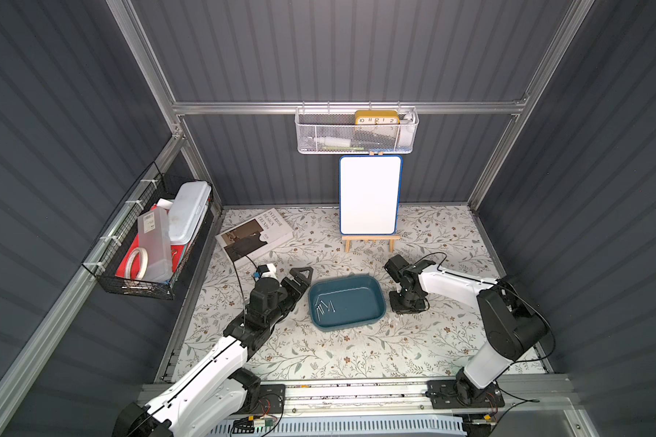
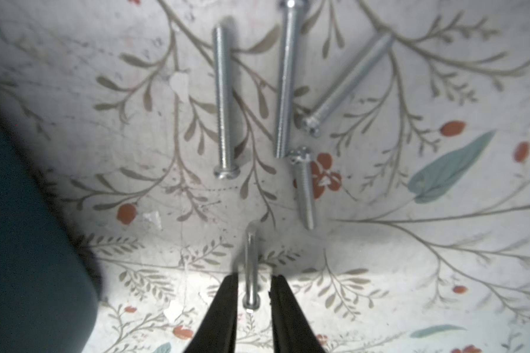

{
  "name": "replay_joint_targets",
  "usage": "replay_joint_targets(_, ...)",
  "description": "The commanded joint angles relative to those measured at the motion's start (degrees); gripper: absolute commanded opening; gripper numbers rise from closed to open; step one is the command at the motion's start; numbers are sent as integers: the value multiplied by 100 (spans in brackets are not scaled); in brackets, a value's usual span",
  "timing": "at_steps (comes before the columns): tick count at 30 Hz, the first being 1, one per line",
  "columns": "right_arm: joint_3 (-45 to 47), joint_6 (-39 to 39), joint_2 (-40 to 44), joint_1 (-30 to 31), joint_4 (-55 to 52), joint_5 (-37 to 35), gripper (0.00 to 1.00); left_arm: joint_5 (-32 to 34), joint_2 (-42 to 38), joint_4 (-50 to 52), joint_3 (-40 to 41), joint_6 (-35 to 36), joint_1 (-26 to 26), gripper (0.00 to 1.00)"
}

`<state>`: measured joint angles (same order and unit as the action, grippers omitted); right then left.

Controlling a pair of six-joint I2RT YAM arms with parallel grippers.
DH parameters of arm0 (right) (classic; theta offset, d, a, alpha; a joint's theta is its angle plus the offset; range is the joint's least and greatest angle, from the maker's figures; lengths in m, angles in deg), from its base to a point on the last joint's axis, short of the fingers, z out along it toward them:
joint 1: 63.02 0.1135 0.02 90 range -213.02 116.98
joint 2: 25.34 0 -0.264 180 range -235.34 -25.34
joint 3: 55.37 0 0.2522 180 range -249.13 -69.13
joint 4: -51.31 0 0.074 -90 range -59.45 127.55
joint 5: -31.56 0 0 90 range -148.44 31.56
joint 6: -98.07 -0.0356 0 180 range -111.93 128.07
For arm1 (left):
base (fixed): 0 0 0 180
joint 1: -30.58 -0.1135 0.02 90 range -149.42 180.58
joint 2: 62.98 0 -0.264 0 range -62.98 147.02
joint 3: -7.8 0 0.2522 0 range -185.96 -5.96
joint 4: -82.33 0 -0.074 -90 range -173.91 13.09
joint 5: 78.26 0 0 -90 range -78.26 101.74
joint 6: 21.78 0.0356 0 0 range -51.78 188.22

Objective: Take out the screws from the storage box
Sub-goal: Place the screw at the center of the board.

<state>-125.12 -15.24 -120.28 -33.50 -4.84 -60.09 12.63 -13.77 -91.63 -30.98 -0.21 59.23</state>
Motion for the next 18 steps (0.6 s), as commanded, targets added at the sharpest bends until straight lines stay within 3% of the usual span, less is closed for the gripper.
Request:
replay_joint_targets(1, -247, 28, 477, 10, -262, -17, 26, 92, -135, 76, -38, 128, 27, 99)
replay_joint_targets(8, -563, 118, 1252, 29, -540, 147, 28, -53, -93, -59, -122, 163, 27, 99)
replay_joint_targets(11, -848, 88, 1365, 163, -734, 57, 34, -5, -45, -34, -114, 132, 26, 99)
replay_joint_targets(18, -2024, 119, 581, 1285, -1089, -263, 36, 95, -120, 152, -78, 84, 24, 99)
